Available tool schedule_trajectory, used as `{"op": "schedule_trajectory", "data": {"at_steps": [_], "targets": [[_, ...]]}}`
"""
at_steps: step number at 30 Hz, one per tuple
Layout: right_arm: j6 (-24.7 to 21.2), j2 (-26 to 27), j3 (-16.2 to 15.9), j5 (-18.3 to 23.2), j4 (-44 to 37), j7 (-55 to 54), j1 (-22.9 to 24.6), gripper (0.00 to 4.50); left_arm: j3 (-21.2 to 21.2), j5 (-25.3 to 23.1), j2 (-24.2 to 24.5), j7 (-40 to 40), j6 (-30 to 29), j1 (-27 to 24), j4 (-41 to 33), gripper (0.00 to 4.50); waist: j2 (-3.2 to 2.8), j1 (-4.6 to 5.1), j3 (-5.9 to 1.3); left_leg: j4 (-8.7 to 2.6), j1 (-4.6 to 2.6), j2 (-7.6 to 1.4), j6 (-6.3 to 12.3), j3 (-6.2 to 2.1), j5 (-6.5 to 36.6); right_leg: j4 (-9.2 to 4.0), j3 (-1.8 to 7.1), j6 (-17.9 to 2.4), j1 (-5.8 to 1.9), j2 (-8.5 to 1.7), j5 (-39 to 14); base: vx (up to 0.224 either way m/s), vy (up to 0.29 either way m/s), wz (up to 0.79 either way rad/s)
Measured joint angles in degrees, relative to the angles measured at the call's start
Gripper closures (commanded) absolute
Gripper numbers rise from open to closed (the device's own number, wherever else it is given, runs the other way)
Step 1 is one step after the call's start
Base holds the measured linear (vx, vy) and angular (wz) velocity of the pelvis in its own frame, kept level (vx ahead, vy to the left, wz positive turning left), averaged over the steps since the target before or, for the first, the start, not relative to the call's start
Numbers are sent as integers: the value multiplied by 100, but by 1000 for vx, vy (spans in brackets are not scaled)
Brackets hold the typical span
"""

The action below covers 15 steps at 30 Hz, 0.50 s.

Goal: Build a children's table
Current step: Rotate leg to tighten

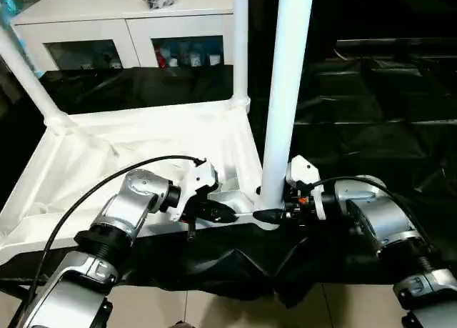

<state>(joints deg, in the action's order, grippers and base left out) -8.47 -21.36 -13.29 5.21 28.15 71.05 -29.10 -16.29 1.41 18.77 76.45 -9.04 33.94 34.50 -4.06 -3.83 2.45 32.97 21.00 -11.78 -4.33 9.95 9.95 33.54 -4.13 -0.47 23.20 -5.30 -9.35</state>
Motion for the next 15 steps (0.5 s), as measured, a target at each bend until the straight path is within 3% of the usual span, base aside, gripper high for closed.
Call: {"op": "schedule_trajectory", "data": {"at_steps": [4,9,15], "targets": [[-77,193,205,-55,99,-593,33,181,109,-31,-134,-451,-28,-17,60,450,2,10,-1,6,-3,-1,0,0,-2,6,3,-3,-6,0,2,0,0,0],[-148,1028,814,-169,659,-2672,-127,181,367,-252,-590,-1683,-205,117,314,450,8,152,-8,21,-11,-1,-1,-1,-2,15,15,19,-16,1,-10,0,0,0],[-167,1458,1046,-373,1033,-4225,-412,181,477,-342,-1107,-2676,-356,250,491,450,-3,217,-16,11,-41,4,-1,-1,0,4,16,20,-23,0,-10,0,0,0]]}}
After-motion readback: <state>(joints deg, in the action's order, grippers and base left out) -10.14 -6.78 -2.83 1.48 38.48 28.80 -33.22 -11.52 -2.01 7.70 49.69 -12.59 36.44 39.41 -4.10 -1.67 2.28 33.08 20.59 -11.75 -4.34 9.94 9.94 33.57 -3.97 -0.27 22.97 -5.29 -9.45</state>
